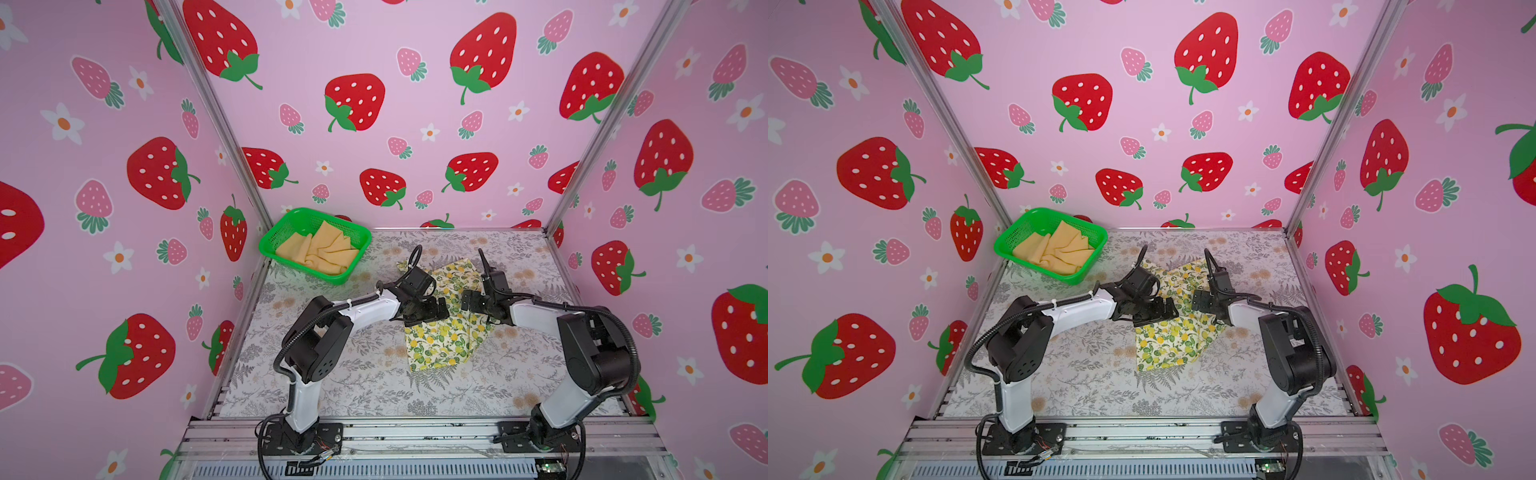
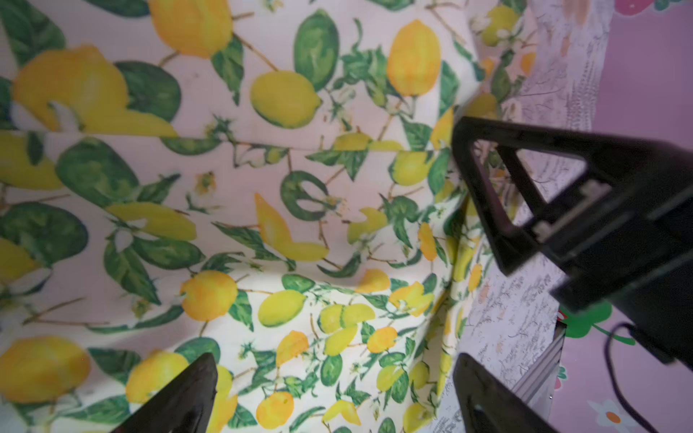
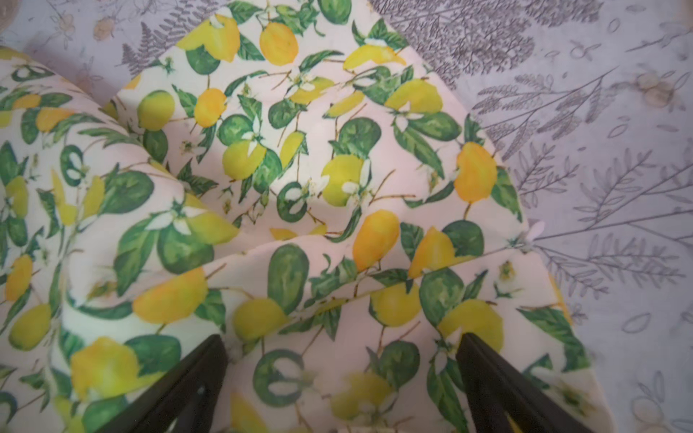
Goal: Fold and stack skirts
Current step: Rotate the skirt at the center of the table.
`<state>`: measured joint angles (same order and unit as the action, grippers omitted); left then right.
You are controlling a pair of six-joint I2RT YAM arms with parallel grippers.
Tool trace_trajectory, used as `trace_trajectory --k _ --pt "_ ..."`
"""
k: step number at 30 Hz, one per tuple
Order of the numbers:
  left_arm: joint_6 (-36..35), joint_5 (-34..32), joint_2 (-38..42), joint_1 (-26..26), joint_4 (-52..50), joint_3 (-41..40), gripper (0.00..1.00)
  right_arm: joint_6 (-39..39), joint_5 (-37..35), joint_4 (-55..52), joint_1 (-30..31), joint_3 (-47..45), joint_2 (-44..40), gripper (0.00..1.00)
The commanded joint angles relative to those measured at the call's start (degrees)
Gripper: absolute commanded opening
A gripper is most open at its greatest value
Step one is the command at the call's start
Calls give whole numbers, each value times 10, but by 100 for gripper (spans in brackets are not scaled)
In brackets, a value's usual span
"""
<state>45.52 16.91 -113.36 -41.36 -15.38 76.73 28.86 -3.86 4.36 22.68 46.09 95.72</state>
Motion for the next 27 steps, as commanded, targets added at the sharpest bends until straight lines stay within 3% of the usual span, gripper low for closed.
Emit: trace_trajectory --k 1,12,18,21,27 --pt "11 -11 -24 18 0 -2 99 21 40 19 1 -40 -32 100" --pt "-25 -25 -90 90 -82 53 99 99 82 71 75 -155 -97 100" --pt "-71 -61 -122 130 -178 159 99 136 69 68 159 -139 -110 100" --pt "-78 -62 -95 149 -188 164 99 135 57 50 175 -113 -121 100" --pt "-90 -77 47 150 -170 79 99 65 -19 -22 151 -16 -146 100"
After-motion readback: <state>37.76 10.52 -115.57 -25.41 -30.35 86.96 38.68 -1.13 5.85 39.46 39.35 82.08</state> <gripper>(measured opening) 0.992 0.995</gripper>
